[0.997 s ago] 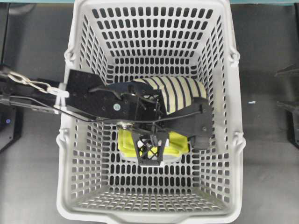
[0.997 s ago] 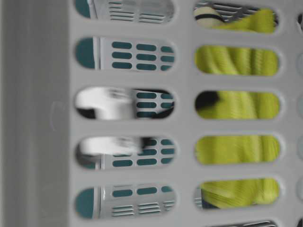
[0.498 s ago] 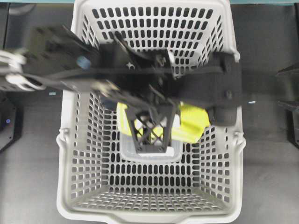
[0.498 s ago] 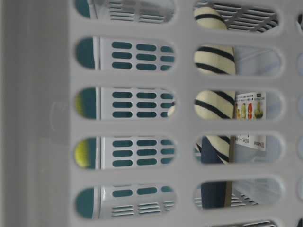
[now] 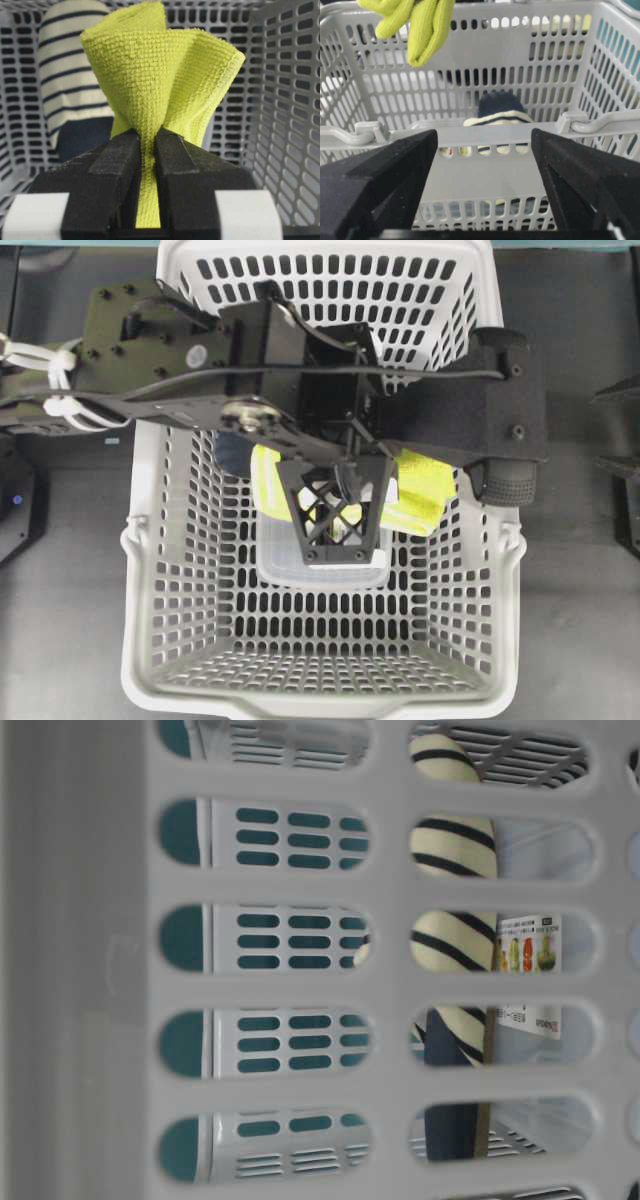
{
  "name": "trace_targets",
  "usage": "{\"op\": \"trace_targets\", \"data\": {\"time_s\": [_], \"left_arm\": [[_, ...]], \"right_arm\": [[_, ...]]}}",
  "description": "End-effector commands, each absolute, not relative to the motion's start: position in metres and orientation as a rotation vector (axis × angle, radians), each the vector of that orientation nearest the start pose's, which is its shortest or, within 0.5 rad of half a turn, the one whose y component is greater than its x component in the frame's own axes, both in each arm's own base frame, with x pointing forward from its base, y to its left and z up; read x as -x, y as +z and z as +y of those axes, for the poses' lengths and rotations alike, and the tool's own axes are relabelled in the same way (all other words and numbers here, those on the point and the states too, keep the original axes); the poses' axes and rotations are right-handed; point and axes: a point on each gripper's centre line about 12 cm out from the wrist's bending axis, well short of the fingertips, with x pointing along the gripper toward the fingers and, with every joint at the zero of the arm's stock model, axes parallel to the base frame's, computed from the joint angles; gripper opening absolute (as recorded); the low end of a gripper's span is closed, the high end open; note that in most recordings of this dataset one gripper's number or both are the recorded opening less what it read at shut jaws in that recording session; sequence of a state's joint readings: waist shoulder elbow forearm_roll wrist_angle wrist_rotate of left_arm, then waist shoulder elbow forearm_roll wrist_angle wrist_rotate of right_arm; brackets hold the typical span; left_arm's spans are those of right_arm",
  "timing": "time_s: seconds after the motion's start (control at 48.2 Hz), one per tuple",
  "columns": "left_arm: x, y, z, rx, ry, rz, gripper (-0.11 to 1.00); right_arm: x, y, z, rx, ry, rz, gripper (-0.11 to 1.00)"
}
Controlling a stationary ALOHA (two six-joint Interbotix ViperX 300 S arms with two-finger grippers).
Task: Pick up the yellow cloth from the shopping basket with the left arm.
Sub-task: 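Lift the gripped cloth upward out of the basket with the left gripper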
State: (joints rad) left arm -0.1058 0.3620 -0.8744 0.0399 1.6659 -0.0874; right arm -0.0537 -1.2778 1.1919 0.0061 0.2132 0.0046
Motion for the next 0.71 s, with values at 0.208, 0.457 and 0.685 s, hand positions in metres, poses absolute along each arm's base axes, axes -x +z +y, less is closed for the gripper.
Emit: {"op": "trace_targets", "data": {"time_s": [0.208,0.457,0.685], "left_arm": [[-0.468,0.423,-0.046,-0.001,-0.003,1.149,0.06],[-0.459,0.39,-0.049,-0.002,-0.002,1.18,0.06],[-0.439,0.371,-0.046,0.015,-0.007,1.09,0.06]], "right_arm": [[-0.147,0.286,-0.008,-0.018,-0.054,0.118,0.73],[-0.147,0.285,-0.008,-0.019,-0.054,0.119,0.73],[-0.147,0.285,-0.008,-0.02,-0.054,0.119,0.73]]}}
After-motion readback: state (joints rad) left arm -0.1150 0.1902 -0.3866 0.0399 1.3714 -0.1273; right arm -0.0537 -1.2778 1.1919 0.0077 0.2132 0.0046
